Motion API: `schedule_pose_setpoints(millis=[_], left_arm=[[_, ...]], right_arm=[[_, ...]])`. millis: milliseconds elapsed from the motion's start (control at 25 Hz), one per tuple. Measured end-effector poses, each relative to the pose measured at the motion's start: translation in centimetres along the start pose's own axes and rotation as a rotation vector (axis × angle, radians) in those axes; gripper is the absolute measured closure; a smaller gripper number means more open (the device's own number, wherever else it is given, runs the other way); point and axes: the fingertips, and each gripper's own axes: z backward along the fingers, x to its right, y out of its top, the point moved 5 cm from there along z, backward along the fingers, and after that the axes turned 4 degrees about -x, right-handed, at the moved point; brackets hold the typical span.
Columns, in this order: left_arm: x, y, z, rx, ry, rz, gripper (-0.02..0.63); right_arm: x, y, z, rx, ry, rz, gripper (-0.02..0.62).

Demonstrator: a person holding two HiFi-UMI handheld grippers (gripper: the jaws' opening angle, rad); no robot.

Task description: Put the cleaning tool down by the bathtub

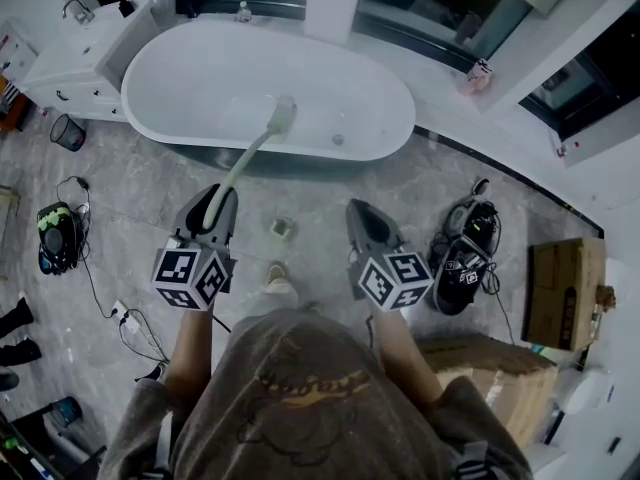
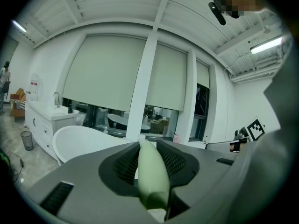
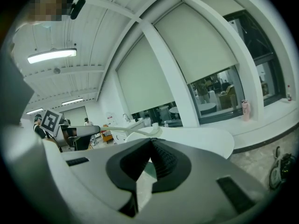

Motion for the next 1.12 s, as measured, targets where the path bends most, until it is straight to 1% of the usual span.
schedule_pose_setpoints(millis=[240, 480, 800, 1120], left_arm=[[-1.0, -1.7, -1.9, -0.038, -0.001, -0.004, 0.489], [-2.8, -4.4, -3.8, -0.09, -0.01, 0.002, 0.489], [-4.2, -9.1, -6.4, -0.151, -0.029, -0.009, 0.489], [-4.8, -15.5, -7.7, -0.22, -0.037, 0.01, 0.489]], right_arm=[[1.1, -1.2, -1.9, -0.041, -0.007, 0.009, 0.597], [2.5, -3.1, -4.1, -0.068, -0.033, -0.01, 0.597], [4.5, -6.8, -6.9, -0.103, -0.055, -0.016, 0.597], [5.9, -11.8, -9.1, -0.147, -0.056, -0.035, 0.597]])
